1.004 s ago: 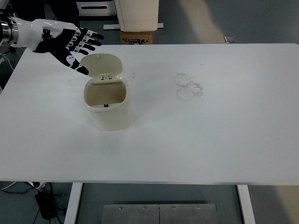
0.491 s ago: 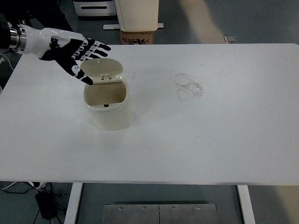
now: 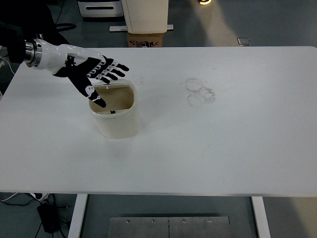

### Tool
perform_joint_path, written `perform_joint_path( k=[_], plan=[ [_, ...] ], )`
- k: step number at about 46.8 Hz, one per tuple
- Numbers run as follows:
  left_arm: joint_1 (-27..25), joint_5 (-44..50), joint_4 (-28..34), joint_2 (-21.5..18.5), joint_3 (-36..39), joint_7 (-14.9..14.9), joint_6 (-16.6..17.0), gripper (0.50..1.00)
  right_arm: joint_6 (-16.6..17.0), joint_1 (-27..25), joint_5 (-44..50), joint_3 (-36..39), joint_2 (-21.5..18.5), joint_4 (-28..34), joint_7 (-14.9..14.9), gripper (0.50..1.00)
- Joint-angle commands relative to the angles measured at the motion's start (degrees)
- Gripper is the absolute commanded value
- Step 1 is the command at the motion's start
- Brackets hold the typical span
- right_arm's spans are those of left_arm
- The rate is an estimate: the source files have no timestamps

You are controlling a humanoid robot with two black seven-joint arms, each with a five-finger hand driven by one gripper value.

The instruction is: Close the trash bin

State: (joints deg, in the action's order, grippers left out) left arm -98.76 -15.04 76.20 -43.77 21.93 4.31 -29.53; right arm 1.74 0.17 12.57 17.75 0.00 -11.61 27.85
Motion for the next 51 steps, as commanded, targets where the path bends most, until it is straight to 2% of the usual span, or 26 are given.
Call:
perform_joint_path(
  k=[1, 14, 51],
  plan=[
    [0.1, 0.0, 0.4, 0.2, 0.1, 0.0, 0.0, 1.0, 0.0, 0.0, 0.0, 0.0, 0.0, 0.0, 0.0, 0.991],
    [1.7, -0.4, 0.4, 1.8, 1.9, 0.0, 0.3, 1.0, 0.0, 0.0, 0.0, 0.0, 0.0, 0.0, 0.0, 0.991],
    [2.7, -1.2, 0.5, 1.8, 2.5, 0.0, 0.6, 1.0, 0.0, 0.0, 0.0, 0.0, 0.0, 0.0, -0.1, 0.991]
  ],
)
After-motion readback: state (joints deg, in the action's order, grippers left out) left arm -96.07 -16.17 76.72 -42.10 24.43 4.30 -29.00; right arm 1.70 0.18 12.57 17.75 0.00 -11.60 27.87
